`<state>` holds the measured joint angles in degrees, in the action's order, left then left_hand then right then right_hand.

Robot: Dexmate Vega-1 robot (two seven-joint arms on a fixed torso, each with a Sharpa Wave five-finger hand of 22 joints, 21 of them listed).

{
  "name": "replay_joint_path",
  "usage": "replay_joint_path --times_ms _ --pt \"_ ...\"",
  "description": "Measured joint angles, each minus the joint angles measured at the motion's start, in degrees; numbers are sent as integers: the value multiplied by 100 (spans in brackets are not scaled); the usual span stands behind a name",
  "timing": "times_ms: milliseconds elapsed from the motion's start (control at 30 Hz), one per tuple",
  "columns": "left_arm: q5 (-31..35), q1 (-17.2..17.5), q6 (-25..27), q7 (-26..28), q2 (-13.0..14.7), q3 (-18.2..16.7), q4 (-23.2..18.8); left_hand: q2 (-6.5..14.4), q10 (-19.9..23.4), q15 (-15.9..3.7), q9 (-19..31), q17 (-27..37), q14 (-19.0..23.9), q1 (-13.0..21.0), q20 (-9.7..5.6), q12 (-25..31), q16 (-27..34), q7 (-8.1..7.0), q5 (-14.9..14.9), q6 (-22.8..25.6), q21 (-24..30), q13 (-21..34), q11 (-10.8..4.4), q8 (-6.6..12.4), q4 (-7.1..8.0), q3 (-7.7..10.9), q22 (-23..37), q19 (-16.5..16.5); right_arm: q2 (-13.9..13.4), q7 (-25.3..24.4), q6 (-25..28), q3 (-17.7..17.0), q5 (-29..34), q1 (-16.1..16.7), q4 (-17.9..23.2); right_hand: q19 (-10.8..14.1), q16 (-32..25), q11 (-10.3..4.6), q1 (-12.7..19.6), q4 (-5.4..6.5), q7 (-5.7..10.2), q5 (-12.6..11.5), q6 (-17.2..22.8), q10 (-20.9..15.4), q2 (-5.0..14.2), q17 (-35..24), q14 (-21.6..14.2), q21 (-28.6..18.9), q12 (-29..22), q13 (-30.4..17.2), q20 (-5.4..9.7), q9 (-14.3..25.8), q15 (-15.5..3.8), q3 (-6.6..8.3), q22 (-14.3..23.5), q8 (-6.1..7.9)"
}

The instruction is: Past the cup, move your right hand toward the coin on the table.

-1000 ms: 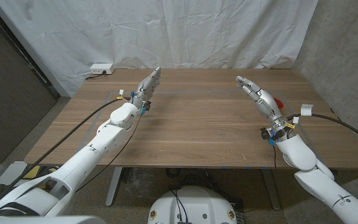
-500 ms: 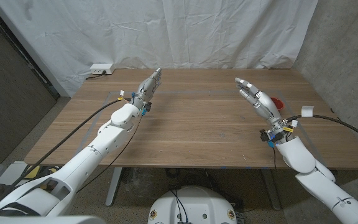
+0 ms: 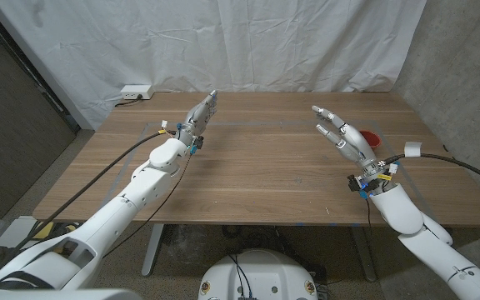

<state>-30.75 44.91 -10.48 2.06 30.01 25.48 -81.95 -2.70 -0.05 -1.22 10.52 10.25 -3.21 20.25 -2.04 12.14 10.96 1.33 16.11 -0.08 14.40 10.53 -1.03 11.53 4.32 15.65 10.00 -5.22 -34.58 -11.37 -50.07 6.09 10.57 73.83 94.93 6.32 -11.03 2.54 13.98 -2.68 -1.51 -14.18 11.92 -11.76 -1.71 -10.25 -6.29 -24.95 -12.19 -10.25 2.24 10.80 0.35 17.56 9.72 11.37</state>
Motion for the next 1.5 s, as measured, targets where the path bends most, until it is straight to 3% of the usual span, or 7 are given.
replay_joint_path --times_ms 200,1500 --pt "1 70 41 43 51 -21 -120 0 0 0 0 0 0 0 0 0 0 0 0 0 0 0 0 0 -15 -15 0 0 1 -103 9 -30 253 23 70 19 0 -32 0 -41 161 0 -161 30 0 0 -27 38 0 0 -19 1 27 -7 0 -45" --pt "-25 244 126 101 190 -85 -372 0 -1 11 0 0 -13 0 0 -28 0 0 -23 0 -65 0 0 0 10 -40 0 -1 -217 -837 341 191 1607 44 282 111 0 -81 22 -40 191 0 -191 41 23 0 -109 123 0 0 12 -1 -14 -7 0 -45"
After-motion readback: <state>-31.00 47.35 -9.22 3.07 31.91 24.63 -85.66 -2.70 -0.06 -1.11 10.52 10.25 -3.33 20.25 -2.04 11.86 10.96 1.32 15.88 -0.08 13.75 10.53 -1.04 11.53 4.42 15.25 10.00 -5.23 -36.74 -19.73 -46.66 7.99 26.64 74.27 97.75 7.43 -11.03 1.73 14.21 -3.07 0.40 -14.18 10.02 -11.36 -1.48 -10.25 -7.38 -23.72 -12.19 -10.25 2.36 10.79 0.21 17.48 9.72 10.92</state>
